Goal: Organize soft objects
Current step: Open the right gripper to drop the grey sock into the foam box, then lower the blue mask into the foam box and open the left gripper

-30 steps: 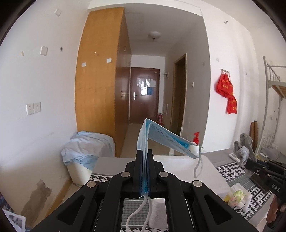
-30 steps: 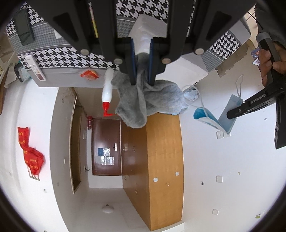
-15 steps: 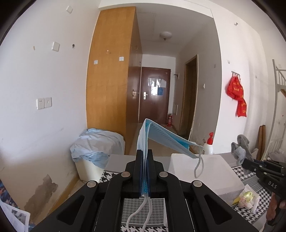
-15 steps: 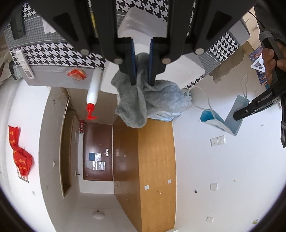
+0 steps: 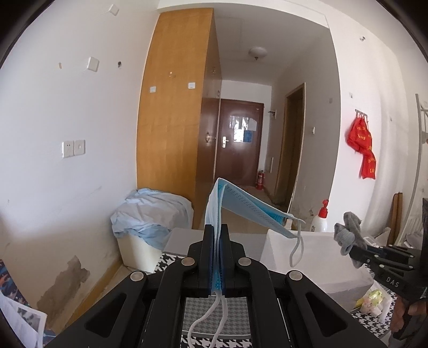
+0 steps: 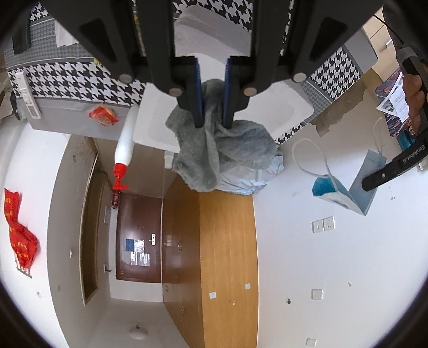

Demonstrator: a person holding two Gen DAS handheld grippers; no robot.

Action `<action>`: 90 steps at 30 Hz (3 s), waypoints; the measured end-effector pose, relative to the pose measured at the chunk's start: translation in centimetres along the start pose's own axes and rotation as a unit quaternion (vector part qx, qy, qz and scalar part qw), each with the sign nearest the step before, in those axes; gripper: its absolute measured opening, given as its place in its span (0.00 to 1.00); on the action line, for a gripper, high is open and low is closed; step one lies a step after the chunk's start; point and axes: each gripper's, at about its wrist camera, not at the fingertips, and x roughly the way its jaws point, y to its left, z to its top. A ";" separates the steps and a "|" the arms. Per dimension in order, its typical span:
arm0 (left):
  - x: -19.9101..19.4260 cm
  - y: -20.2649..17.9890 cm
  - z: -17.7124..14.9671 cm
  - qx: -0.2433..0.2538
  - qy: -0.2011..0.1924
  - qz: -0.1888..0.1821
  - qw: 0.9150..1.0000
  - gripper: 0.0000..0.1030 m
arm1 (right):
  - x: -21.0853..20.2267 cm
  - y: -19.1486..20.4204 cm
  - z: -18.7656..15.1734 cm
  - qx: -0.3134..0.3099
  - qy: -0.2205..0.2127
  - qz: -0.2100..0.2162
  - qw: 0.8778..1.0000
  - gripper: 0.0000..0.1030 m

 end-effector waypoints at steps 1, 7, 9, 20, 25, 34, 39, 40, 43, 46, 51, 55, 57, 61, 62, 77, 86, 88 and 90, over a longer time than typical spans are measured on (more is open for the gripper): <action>0.0 -0.1 0.0 0.000 0.000 0.001 1.000 0.04 | 0.2 0.1 0.0 0.000 0.002 0.001 1.000 0.23; 0.1 -0.2 0.0 -0.002 0.000 0.001 1.000 0.04 | 1.0 0.3 -0.1 0.002 0.005 0.015 1.000 0.73; 0.2 -0.1 0.0 -0.003 0.000 0.000 1.000 0.04 | 0.9 0.4 -0.1 0.002 0.003 0.019 1.000 0.78; 1.0 -0.6 0.1 0.000 0.007 -0.012 1.000 0.04 | 0.1 -0.1 -0.1 0.002 -0.007 0.010 1.000 0.82; 1.7 -1.5 0.3 0.005 0.013 -0.026 1.000 0.04 | -1.0 -0.6 -0.2 0.004 -0.019 -0.007 1.000 0.94; 2.9 -3.5 0.5 0.015 0.022 -0.060 0.998 0.04 | -3.1 -2.0 -0.7 0.010 -0.034 -0.039 0.999 0.95; 3.4 -4.7 0.6 0.025 0.029 -0.073 0.997 0.04 | -3.8 -3.2 -1.0 0.022 -0.040 -0.049 0.998 0.95; 3.5 -5.0 0.6 0.028 0.031 -0.075 0.996 0.04 | -3.9 -3.4 -1.1 0.024 -0.040 -0.051 0.998 0.95; 3.6 -6.0 0.6 0.036 0.034 -0.085 0.995 0.04 | -4.3 -3.9 -1.6 0.027 -0.040 -0.057 0.997 0.95; 4.0 -6.8 0.6 0.042 0.038 -0.094 0.994 0.04 | -4.8 -4.5 -2.0 0.029 -0.040 -0.065 0.997 0.95; 4.8 -8.3 0.7 0.051 0.050 -0.108 0.992 0.04 | -5.7 -5.5 -2.5 0.031 -0.041 -0.077 0.996 0.95; 5.5 -9.8 0.7 0.064 0.061 -0.123 0.988 0.04 | -6.3 -6.3 -2.8 0.042 -0.045 -0.088 0.994 0.95; 5.6 -10.4 0.5 0.069 0.065 -0.125 0.988 0.04 | -6.5 -6.9 -3.0 0.050 -0.046 -0.092 0.993 0.95; 6.2 -11.1 0.2 0.075 0.073 -0.131 0.986 0.04 | -6.6 -7.5 -3.5 0.055 -0.043 -0.097 0.993 0.95; 6.4 -11.2 0.2 0.075 0.076 -0.131 0.986 0.04 | -6.6 -7.6 -3.6 0.055 -0.040 -0.099 0.993 0.95; 9.2 -12.7 -0.9 0.083 0.114 -0.113 0.984 0.22 | -6.4 -9.0 -4.8 0.063 -0.027 -0.110 0.992 0.95; 8.7 -11.5 -0.9 0.057 0.091 -0.087 0.990 0.95 | -5.8 -9.3 -5.1 0.066 -0.020 -0.105 0.992 0.95; 8.5 -11.2 -0.8 0.053 0.091 -0.084 0.991 0.95 | -5.5 -9.3 -5.1 0.064 -0.016 -0.103 0.992 0.95; 8.3 -10.8 -0.8 0.052 0.089 -0.078 0.992 0.95 | -5.2 -9.2 -5.2 0.063 -0.013 -0.100 0.993 0.95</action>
